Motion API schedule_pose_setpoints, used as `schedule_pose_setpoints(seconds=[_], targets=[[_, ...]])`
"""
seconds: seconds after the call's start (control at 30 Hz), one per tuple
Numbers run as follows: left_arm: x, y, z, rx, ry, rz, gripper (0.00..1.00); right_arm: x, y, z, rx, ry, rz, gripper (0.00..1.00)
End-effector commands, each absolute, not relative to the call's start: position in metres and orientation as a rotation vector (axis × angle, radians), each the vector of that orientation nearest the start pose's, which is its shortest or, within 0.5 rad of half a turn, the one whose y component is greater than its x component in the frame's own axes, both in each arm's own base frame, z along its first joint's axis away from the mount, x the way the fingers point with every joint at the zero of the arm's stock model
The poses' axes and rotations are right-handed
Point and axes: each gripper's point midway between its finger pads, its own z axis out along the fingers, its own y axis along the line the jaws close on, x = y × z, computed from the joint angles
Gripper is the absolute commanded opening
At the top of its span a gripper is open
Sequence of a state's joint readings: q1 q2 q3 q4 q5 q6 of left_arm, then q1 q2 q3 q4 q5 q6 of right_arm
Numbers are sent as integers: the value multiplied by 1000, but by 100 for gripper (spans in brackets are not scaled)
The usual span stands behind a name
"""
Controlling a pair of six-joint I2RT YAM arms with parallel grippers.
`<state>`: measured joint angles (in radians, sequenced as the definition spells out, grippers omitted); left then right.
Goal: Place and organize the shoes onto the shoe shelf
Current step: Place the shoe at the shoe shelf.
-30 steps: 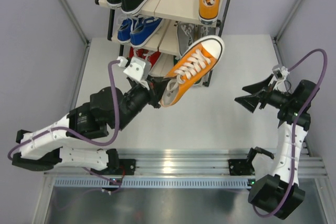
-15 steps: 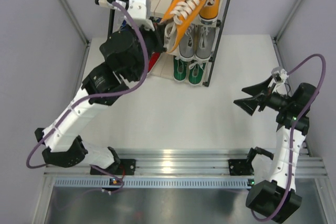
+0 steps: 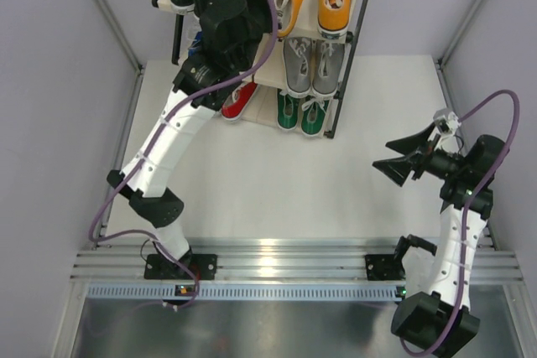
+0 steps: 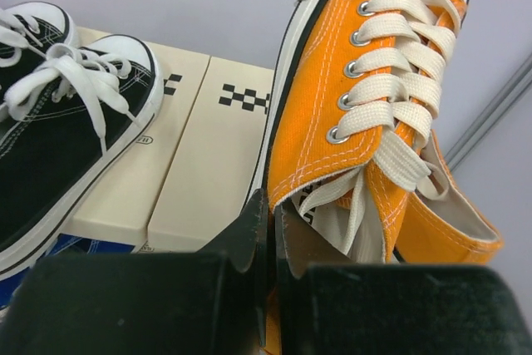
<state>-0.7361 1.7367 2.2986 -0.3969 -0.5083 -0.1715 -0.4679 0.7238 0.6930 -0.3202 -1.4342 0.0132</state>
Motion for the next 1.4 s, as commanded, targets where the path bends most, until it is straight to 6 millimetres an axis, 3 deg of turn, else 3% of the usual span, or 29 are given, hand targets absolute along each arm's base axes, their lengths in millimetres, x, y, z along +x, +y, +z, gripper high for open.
schedule_pose_setpoints(seconds=[0.0, 0.47, 0.53, 0.57, 0.73, 0.8, 1.0, 1.1, 1.37], targets=[[400, -247, 620, -142, 1224, -543, 0, 209, 87, 275, -550, 1600, 970, 99], [447, -254, 586, -248, 1276, -582, 0, 207, 89, 275, -553, 1594, 973, 99], [448, -253, 587, -253, 1273, -590, 9, 206, 89, 276, -553, 1593, 972, 99], [448, -254, 587, -260, 1271, -602, 19, 206, 89, 276, -554, 1592, 971, 99], [450, -255, 587, -265, 1272, -622, 37, 206, 89, 275, -550, 1593, 970, 99], [450, -256, 587, -269, 1273, -636, 45, 206, 89, 275, -549, 1593, 972, 99], [445, -256, 594, -253, 1266, -677, 54, 203, 91, 277, -581, 1575, 973, 100], [435, -251, 607, -237, 1242, -695, 55, 199, 94, 277, -618, 1555, 971, 99], [413, -246, 618, -177, 1240, -724, 57, 201, 92, 276, -609, 1560, 965, 99]])
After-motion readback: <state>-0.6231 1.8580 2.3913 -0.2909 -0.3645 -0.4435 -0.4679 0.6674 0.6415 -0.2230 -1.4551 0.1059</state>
